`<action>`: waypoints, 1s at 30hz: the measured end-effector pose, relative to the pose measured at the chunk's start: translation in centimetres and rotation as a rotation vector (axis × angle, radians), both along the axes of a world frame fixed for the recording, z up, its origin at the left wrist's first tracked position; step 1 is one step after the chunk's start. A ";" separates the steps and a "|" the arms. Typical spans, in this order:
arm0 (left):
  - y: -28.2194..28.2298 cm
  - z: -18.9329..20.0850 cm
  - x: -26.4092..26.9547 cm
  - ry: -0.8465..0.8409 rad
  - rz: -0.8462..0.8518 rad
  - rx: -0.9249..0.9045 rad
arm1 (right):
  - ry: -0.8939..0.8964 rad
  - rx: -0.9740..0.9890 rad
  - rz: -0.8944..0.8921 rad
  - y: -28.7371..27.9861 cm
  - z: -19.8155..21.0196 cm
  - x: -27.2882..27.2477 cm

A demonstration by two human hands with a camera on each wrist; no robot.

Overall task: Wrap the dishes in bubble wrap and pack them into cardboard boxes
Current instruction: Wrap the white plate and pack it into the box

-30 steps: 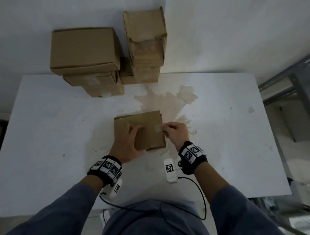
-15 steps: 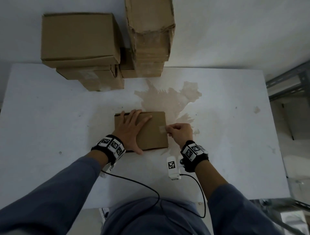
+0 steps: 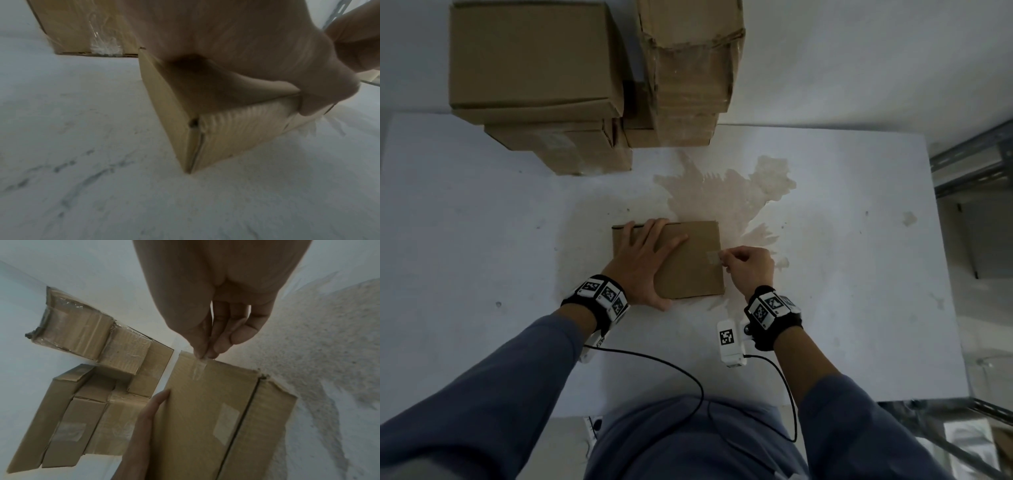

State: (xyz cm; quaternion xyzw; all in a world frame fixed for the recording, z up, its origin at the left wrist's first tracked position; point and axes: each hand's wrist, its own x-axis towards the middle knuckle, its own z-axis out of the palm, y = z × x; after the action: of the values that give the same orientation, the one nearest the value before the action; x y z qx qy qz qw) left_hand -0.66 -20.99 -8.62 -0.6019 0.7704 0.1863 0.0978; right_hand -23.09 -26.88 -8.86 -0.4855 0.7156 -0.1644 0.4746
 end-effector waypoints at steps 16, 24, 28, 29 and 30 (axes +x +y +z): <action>0.2 -0.2 -0.1 0.020 0.008 -0.039 | -0.182 0.164 -0.177 0.2 -2.3 0.2; 0.2 -0.2 -0.2 0.003 0.015 -0.042 | -0.139 0.153 -0.161 0.6 -2.5 1.1; 0.2 -0.2 -0.2 -0.008 0.008 -0.038 | -0.087 0.095 -0.182 1.3 -2.5 1.4; 0.2 -0.2 -0.3 -0.009 0.006 -0.035 | -0.083 0.089 -0.203 1.6 -2.5 1.4; 0.2 -0.3 -0.3 -0.010 0.005 -0.030 | -0.081 0.079 -0.223 1.8 -2.4 1.4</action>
State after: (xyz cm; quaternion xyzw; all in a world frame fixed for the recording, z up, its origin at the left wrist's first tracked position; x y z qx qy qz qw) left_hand -0.96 -20.80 -8.94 -0.6061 0.7711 0.1718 0.0921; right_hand -21.72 -25.08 -11.28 -0.3766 0.7514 -0.2073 0.5007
